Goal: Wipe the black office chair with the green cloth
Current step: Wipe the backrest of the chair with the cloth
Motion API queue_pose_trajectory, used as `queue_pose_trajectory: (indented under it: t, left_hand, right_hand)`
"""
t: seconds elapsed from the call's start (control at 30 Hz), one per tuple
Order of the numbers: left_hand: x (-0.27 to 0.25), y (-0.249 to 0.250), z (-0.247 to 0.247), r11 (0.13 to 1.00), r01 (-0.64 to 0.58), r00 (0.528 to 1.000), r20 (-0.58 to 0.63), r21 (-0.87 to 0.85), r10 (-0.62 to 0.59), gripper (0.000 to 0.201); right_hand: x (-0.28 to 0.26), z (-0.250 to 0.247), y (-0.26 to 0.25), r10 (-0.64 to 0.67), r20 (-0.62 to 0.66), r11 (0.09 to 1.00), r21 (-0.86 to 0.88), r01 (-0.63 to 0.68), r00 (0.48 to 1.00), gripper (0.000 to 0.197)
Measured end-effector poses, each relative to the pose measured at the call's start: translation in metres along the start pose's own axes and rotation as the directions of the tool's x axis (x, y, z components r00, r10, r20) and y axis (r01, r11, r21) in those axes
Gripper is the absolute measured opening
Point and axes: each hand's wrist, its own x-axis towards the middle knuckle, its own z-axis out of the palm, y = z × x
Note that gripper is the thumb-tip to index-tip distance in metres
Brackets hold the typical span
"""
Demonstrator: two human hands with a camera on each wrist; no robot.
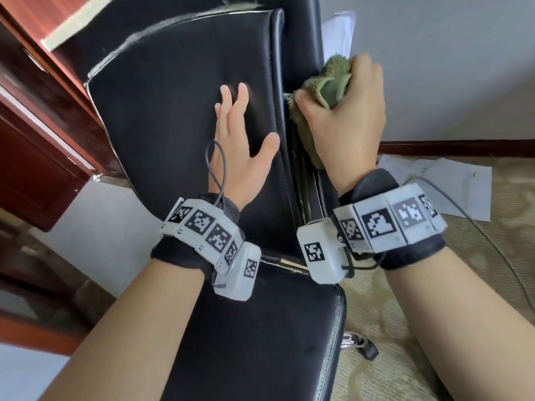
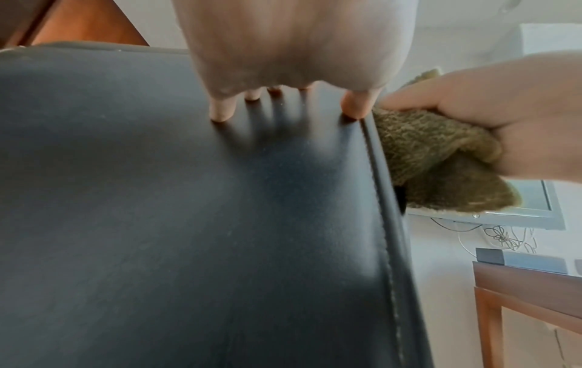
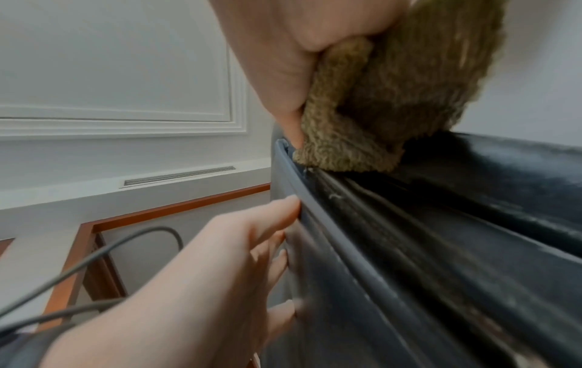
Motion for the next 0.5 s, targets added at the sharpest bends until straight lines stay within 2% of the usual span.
queue_pose_trajectory:
  t: [0.1,0.2,0.3,0.5]
  left_hand:
    - [0.002,-0.001,0.0,1.0,-0.011,1.0,0.006,0.016,0.011,0.076]
    - [0.003,-0.002,0.0,0.999,-0.018,1.0,0.015,0.029,0.017,0.077]
    - [0.003,-0.002,0.0,0.998,-0.023,0.999,0.024,0.051,0.022,0.078]
    - [0.003,-0.004,-0.001,0.999,-0.012,0.999,0.034,0.051,0.01,0.077]
  right_hand:
    - [-0.001,0.003,0.008,0.089,0.053,0.996,-0.001,-0.089,0.995,0.039]
    - [-0.007,0.003,0.017,0.172,0.063,0.983,0.05,-0.175,0.983,0.054]
    - [-0.016,0.004,0.019,0.109,-0.051,0.982,0.158,-0.099,0.993,0.055]
    - [-0.022,0.002,0.024,-0.009,-0.257,0.987,0.151,0.049,0.966,0.066]
